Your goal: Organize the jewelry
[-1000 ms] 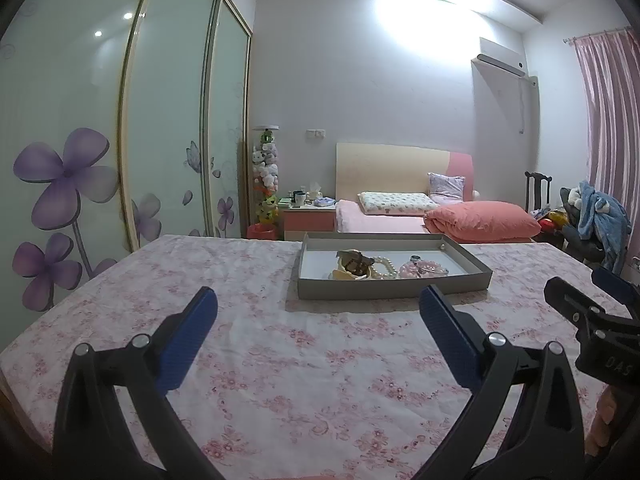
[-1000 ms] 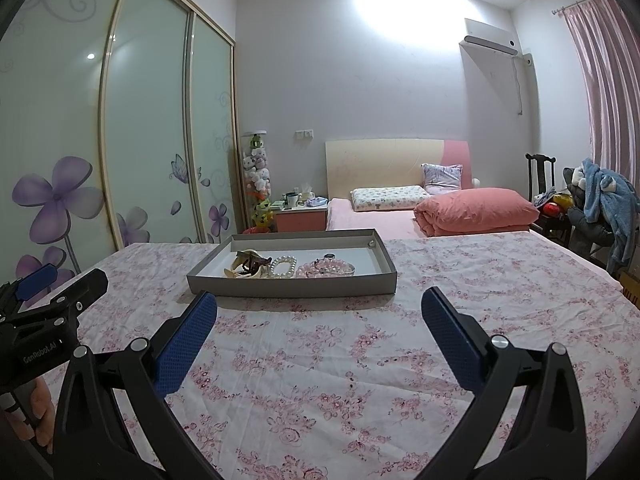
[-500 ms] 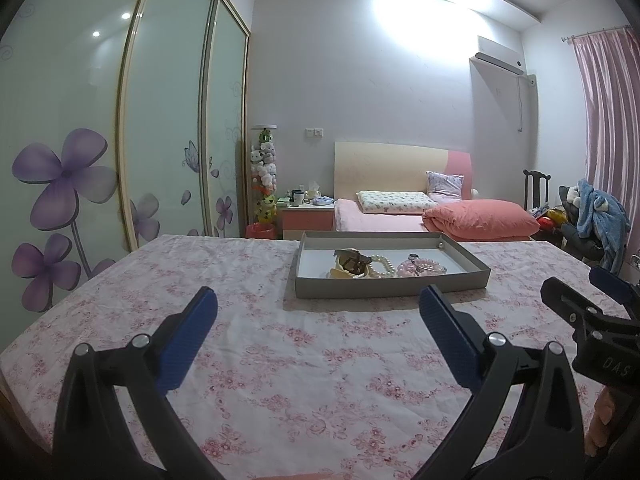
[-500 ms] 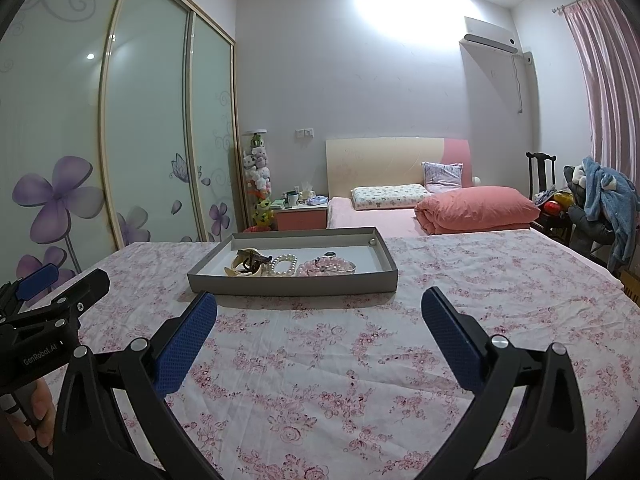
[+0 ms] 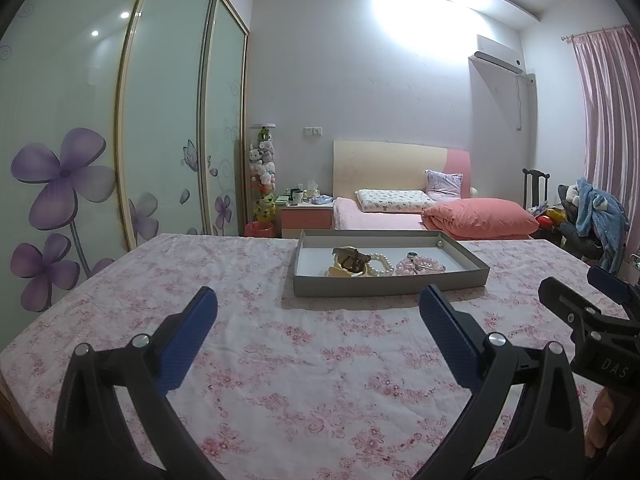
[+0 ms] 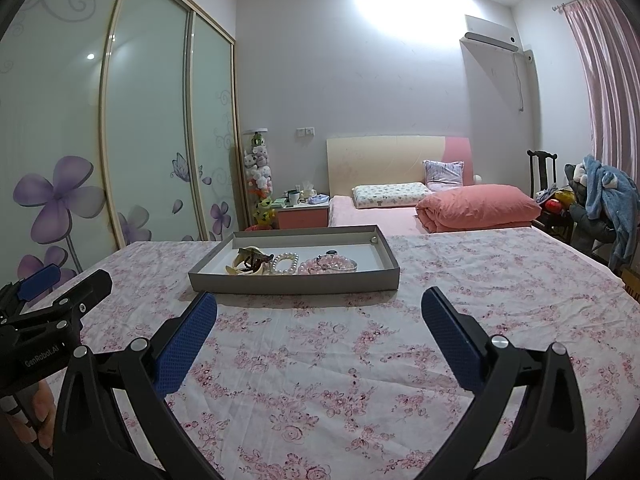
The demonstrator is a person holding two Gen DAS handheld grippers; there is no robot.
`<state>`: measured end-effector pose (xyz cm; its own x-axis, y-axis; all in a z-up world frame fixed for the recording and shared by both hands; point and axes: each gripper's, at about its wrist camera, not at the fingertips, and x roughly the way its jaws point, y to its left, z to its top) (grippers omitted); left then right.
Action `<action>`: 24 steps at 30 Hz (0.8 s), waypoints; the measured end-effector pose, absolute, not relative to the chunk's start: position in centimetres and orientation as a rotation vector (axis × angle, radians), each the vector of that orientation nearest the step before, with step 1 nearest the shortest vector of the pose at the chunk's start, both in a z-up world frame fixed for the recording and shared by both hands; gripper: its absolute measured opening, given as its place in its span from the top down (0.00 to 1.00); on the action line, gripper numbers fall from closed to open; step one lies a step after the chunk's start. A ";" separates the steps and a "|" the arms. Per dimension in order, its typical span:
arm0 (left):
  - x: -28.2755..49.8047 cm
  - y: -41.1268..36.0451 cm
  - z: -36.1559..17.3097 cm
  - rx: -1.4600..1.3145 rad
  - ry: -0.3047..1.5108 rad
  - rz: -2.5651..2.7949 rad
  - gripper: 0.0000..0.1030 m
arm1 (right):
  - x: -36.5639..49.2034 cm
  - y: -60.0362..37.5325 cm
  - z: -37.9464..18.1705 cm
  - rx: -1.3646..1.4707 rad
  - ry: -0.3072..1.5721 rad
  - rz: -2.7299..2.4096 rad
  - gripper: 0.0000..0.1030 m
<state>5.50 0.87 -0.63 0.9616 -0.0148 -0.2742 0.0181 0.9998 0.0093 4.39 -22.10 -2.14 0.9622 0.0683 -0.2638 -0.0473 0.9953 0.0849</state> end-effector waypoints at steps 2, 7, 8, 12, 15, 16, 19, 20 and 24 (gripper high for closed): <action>5.4 0.8 -0.7 0.013 0.277 -0.018 0.04 | 4.4 -22.1 -2.1 0.079 0.270 0.060 0.02; 5.5 0.7 -0.7 0.012 0.278 -0.019 0.04 | 4.5 -22.2 -2.1 0.079 0.270 0.059 0.02; 5.4 0.7 -0.7 0.012 0.278 -0.019 0.04 | 4.4 -22.1 -2.1 0.079 0.270 0.059 0.02; 5.5 0.7 -0.7 0.012 0.278 -0.020 0.04 | 4.4 -22.1 -2.1 0.079 0.270 0.059 0.02; 5.5 0.7 -0.6 0.012 0.278 -0.019 0.04 | 4.4 -22.1 -2.1 0.079 0.271 0.059 0.02; 5.5 0.7 -0.6 0.012 0.278 -0.020 0.04 | 4.5 -22.2 -2.1 0.079 0.271 0.059 0.02; 5.4 0.6 -0.7 0.011 0.280 -0.022 0.04 | 4.5 -22.2 -2.1 0.080 0.271 0.059 0.02; 5.3 0.5 -0.7 0.010 0.280 -0.022 0.04 | 4.5 -22.2 -2.1 0.080 0.271 0.058 0.02; 5.3 0.5 -0.7 0.008 0.284 -0.023 0.04 | 4.4 -22.1 -2.1 0.080 0.270 0.058 0.02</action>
